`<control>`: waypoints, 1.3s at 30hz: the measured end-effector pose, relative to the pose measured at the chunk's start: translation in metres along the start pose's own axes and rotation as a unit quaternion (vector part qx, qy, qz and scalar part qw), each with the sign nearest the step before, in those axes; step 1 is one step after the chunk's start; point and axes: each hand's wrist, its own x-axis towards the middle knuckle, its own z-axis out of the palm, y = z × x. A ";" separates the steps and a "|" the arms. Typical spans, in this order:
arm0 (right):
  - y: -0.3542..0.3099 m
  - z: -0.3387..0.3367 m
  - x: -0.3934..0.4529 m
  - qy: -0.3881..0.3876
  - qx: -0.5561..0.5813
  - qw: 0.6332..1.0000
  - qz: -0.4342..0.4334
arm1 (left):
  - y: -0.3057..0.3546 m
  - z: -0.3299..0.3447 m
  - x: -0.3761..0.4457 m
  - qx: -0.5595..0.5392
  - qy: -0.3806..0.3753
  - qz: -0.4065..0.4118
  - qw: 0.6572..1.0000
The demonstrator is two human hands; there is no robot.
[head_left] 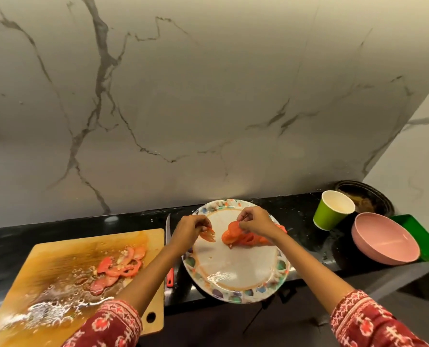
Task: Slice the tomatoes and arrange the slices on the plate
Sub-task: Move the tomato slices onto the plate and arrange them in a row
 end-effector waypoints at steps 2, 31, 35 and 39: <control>0.004 -0.003 0.003 0.003 0.006 1.000 -0.002 | 0.005 0.010 0.010 0.030 -0.028 0.014 0.999; 0.041 0.004 0.038 -0.030 -0.099 0.993 -0.061 | 0.000 0.060 0.032 0.050 -0.114 -0.042 0.991; 0.037 0.000 0.040 -0.025 -0.164 0.983 -0.081 | -0.001 0.059 0.035 0.049 -0.100 -0.044 0.993; 0.025 0.001 0.048 -0.109 -0.236 0.961 -0.097 | -0.006 0.059 0.030 0.031 -0.086 -0.056 0.994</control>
